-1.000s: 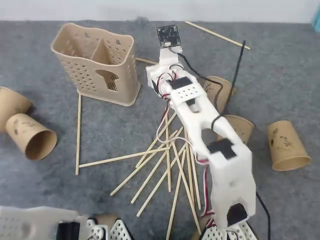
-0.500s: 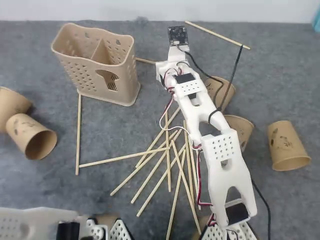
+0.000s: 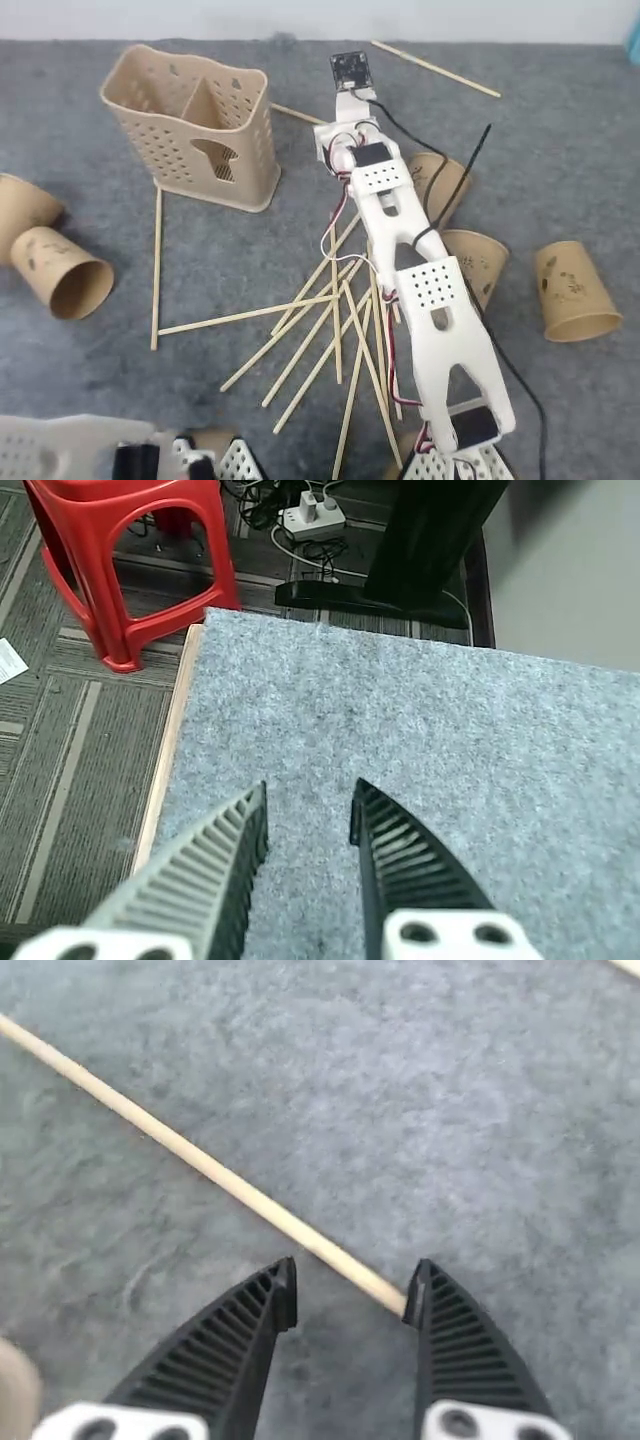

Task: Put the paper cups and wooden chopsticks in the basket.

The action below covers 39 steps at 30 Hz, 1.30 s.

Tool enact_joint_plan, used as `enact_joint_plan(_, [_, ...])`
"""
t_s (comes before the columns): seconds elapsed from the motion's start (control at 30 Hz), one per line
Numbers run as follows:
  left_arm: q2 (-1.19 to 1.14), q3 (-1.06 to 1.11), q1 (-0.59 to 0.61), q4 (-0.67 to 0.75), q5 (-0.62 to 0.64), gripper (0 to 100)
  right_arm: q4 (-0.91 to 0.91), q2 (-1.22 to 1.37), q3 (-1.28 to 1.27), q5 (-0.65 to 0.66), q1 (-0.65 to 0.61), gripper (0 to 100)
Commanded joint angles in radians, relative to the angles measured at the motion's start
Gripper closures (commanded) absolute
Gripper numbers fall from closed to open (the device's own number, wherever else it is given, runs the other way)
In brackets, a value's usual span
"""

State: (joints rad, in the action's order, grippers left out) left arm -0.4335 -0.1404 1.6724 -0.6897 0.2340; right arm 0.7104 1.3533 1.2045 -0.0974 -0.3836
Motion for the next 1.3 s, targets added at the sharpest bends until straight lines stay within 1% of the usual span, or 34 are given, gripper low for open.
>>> enact_joint_plan(0.0, [0.008, -0.021, -0.005, 0.002, 0.006, 87, 0.008, 0.019, 0.133, 0.077, 0.013, 85.2])
enact_joint_plan(0.13, [0.008, -0.019, -0.005, 0.002, 0.006, 87, 0.002, 0.058, 0.161, 0.167, -0.007, 87.6])
enact_joint_plan(0.33, [0.008, -0.019, -0.005, -0.003, 0.006, 87, 0.012, 0.059, 0.157, 0.256, -0.039, 87.6])
enact_joint_plan(0.43, [0.008, -0.019, -0.002, -0.003, 0.005, 87, 0.065, 0.056, 0.161, 0.296, -0.047, 87.8])
enact_joint_plan(0.47, [0.008, -0.019, 0.000, -0.003, 0.005, 87, 0.084, 0.054, 0.164, 0.310, -0.053, 88.9])
enact_joint_plan(0.57, [0.008, -0.019, 0.002, -0.003, 0.005, 87, 0.137, 0.028, 0.163, 0.336, -0.064, 99.8])
enact_joint_plan(0.6, [0.008, -0.019, 0.003, -0.003, 0.005, 87, 0.170, 0.018, 0.163, 0.336, -0.065, 98.0])
enact_joint_plan(0.67, [0.009, -0.021, 0.003, -0.003, 0.005, 87, 0.239, -0.008, 0.164, 0.339, -0.065, 99.6])
enact_joint_plan(1.03, [0.009, -0.021, -0.005, -0.005, 0.005, 87, 0.664, -0.246, 0.164, 0.338, -0.070, 99.1])
enact_joint_plan(1.17, [0.009, -0.021, -0.005, -0.005, 0.005, 87, 0.851, -0.361, 0.175, 0.328, -0.085, 99.1])
enact_joint_plan(1.2, [0.009, -0.021, -0.005, -0.005, 0.005, 87, 0.901, -0.389, 0.187, 0.313, -0.085, 99.1])
enact_joint_plan(1.27, [0.009, -0.021, -0.005, -0.005, 0.005, 87, 0.989, -0.437, 0.224, 0.229, -0.093, 99.1])
